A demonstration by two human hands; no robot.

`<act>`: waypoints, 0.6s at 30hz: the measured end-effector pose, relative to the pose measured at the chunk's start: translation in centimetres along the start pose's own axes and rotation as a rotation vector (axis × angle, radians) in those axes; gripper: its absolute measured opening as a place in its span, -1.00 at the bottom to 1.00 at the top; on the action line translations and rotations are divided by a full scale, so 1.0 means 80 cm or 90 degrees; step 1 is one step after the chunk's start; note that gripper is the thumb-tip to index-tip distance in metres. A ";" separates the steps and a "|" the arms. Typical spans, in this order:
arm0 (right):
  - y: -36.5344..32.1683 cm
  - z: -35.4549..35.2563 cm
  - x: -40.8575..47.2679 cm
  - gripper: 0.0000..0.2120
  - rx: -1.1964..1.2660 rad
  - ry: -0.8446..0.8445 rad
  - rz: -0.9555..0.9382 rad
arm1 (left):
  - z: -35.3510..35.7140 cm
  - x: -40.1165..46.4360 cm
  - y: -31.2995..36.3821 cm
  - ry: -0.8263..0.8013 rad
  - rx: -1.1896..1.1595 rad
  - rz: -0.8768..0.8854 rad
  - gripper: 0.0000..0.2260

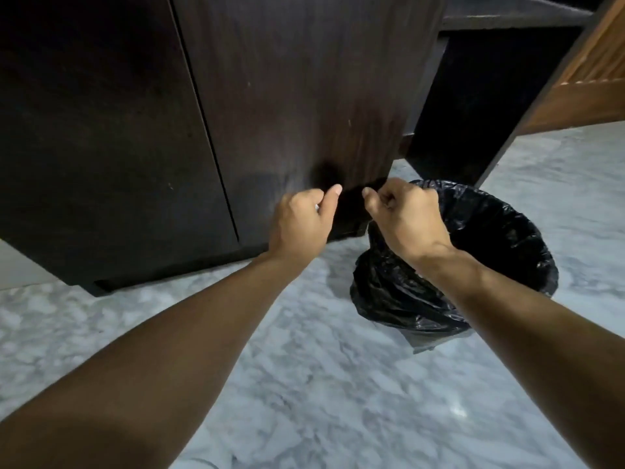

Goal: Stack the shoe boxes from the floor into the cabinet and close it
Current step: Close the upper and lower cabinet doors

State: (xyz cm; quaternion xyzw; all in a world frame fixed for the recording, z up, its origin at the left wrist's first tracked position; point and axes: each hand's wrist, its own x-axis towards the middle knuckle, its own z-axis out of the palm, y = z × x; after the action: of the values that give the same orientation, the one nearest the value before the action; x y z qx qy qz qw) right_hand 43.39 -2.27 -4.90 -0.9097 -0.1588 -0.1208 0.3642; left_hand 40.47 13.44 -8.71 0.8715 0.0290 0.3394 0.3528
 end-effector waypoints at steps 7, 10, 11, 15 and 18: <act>0.083 -0.085 0.005 -0.61 -0.044 0.045 0.123 | 0.072 0.021 0.130 -0.038 -0.055 -0.166 -0.48; 0.107 -0.102 0.002 -0.76 -0.071 0.009 0.145 | 0.097 0.024 0.150 -0.198 -0.068 -0.362 -0.31; 0.113 -0.107 0.001 -0.84 -0.076 -0.011 0.144 | 0.103 0.026 0.152 -0.243 -0.088 -0.401 -0.27; 0.124 -0.122 -0.007 -0.92 -0.079 -0.045 0.134 | 0.109 0.023 0.163 -0.374 -0.108 -0.427 -0.30; 0.128 -0.126 -0.019 -0.95 -0.098 -0.034 0.133 | 0.107 0.008 0.161 -0.391 -0.049 -0.348 -0.40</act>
State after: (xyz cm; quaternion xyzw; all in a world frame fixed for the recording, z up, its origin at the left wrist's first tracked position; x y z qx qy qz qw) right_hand 44.83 -16.66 -4.71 -0.9494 -0.0633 -0.0695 0.2996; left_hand 43.75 -1.16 -4.63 0.8787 0.1399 -0.0414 0.4545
